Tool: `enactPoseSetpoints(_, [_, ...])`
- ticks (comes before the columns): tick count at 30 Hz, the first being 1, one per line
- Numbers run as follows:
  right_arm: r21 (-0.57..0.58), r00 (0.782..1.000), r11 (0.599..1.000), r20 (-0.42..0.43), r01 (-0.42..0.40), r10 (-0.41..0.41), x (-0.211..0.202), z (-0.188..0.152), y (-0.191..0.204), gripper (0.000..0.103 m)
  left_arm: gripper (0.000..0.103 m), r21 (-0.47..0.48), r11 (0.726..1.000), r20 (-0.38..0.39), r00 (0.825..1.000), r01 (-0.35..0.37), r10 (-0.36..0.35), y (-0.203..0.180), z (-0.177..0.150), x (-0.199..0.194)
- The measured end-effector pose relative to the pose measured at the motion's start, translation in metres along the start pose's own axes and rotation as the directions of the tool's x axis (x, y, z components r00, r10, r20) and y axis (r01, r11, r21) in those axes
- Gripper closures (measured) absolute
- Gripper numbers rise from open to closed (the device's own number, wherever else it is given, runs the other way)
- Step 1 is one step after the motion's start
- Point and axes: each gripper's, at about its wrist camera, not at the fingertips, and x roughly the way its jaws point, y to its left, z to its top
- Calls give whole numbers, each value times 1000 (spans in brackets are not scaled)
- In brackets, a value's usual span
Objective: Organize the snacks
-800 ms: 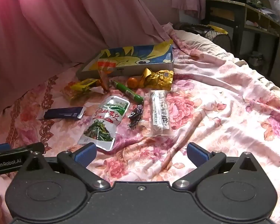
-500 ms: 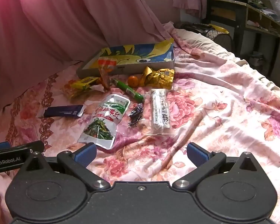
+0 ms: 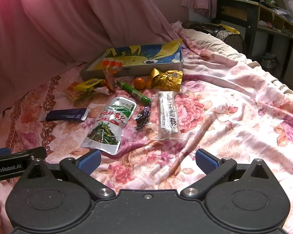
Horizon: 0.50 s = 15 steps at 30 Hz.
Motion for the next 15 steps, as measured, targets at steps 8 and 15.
enactPoseSetpoints(8, [0, 1000, 1000, -3, 1, -1, 0, 1, 0, 1, 0, -1, 1000, -1, 1000, -1, 1, 0, 0, 0])
enactPoseSetpoints(15, [1, 1000, 1000, -3, 0, 0, 0, 1, 0, 1, 0, 0, 1000, -4, 1000, -3, 3, 0, 0, 0])
